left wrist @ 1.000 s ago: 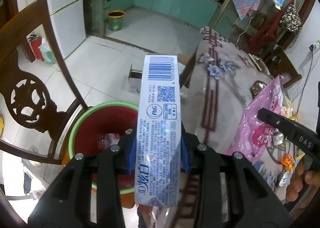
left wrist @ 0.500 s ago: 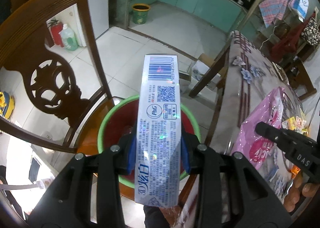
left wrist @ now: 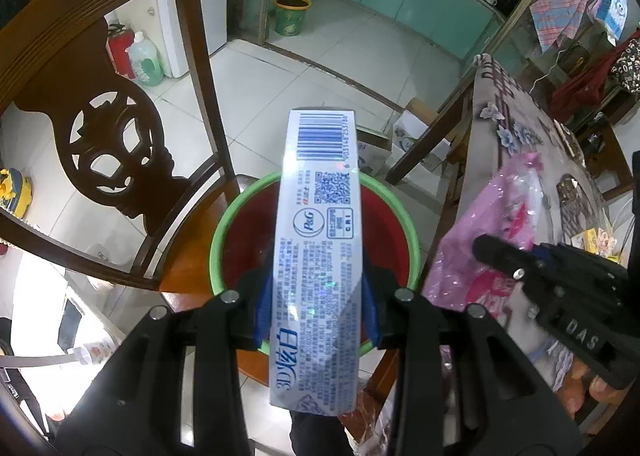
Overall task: Collect trash
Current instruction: 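Carry box and wrapper to the red bucket and open both tools over it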
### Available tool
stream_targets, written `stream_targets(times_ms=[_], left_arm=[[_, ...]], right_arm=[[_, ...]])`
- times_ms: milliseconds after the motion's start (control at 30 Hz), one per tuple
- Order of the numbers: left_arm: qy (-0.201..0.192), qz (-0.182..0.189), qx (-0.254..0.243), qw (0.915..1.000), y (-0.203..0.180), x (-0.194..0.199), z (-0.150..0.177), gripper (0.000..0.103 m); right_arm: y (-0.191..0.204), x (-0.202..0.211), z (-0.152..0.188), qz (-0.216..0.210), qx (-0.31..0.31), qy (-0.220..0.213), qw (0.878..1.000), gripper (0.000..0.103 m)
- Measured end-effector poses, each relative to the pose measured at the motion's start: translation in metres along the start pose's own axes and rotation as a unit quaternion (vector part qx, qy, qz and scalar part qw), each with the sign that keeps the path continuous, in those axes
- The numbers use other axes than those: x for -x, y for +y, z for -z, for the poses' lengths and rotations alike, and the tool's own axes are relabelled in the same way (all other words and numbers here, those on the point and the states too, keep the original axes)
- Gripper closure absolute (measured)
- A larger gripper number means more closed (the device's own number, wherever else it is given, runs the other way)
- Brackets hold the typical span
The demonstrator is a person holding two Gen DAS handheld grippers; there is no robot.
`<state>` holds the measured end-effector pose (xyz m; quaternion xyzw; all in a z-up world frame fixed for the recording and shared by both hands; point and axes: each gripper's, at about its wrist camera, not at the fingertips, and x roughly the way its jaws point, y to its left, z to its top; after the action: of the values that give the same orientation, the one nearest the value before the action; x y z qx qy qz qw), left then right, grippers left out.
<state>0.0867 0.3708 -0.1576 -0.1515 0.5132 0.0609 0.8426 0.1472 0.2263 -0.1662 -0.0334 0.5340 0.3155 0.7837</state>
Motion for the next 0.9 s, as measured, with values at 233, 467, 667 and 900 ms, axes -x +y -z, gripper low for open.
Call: stream_targets(times_ms=[233,467,667,900], left_arm=[[0.005,0.000,-0.008,1.0000,-0.003,-0.003,0.003,0.068],[0.019,0.007,-0.014,0.9997,-0.012,-0.013,0.010,0.068],[0.015,0.015,-0.008,0.9997,-0.019,-0.015,0.015,0.036],[0.002,0.017,-0.029,0.9994,-0.038,-0.007,0.015,0.032]], right_arm=[[-0.009,0.016,0.005,0.002,-0.026,-0.025,0.999,0.050],[-0.035,0.037,0.018,0.015,-0.068,-0.034,0.997,0.049],[-0.048,0.054,0.028,0.022,-0.093,-0.046,0.994,0.049],[-0.057,0.075,0.042,0.036,-0.107,-0.061,0.992,0.047]])
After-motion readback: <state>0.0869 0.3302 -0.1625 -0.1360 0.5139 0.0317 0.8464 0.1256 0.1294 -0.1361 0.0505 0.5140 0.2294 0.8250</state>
